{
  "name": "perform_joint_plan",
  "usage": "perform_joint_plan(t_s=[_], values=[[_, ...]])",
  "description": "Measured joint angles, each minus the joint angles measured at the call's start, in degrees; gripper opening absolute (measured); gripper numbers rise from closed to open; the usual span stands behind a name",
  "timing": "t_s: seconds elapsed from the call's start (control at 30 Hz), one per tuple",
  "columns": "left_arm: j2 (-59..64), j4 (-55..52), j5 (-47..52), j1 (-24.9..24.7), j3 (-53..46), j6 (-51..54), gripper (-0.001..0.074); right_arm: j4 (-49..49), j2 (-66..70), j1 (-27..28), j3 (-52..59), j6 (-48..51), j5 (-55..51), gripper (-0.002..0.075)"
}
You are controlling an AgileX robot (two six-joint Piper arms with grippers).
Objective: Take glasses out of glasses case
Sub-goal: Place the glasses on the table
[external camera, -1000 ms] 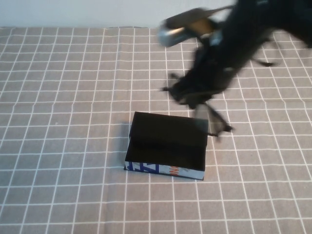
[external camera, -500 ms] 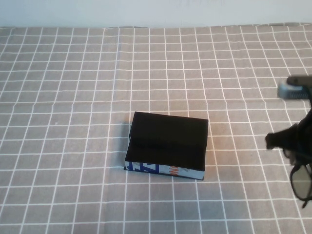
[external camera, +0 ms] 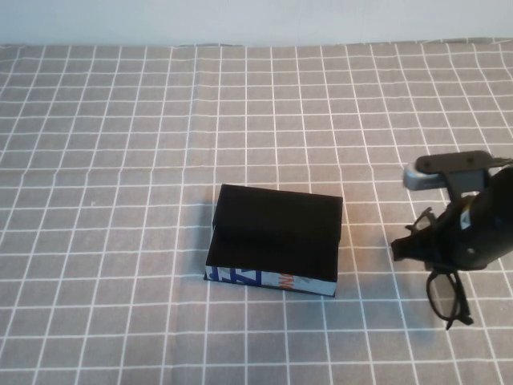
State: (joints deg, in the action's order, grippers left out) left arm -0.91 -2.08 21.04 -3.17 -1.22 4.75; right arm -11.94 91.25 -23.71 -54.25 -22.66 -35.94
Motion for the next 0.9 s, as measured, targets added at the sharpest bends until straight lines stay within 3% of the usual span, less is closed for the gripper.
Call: perform_joint_plan(t_s=[0.33, 0.53, 0.67, 0.9], values=[[0.00, 0.00, 0.00, 0.00, 0.00, 0.00, -0.0004, 0.47, 5.77, 0.00, 0.00, 0.85, 6.52, 0.0076], [0.00, 0.00, 0.00, 0.00, 0.00, 0.00, -0.0005, 0.47, 4.97, 0.03, 0.00, 0.94, 7.15, 0.0230], [0.00, 0.00, 0.00, 0.00, 0.00, 0.00, -0.0004, 0.47, -0.55, 0.03, 0.00, 0.94, 6.11, 0.0298], [0.00, 0.00, 0.00, 0.00, 0.00, 0.00, -0.0004, -0.73, -19.16, 0.03, 0.85, 0.94, 3.94, 0.0311]])
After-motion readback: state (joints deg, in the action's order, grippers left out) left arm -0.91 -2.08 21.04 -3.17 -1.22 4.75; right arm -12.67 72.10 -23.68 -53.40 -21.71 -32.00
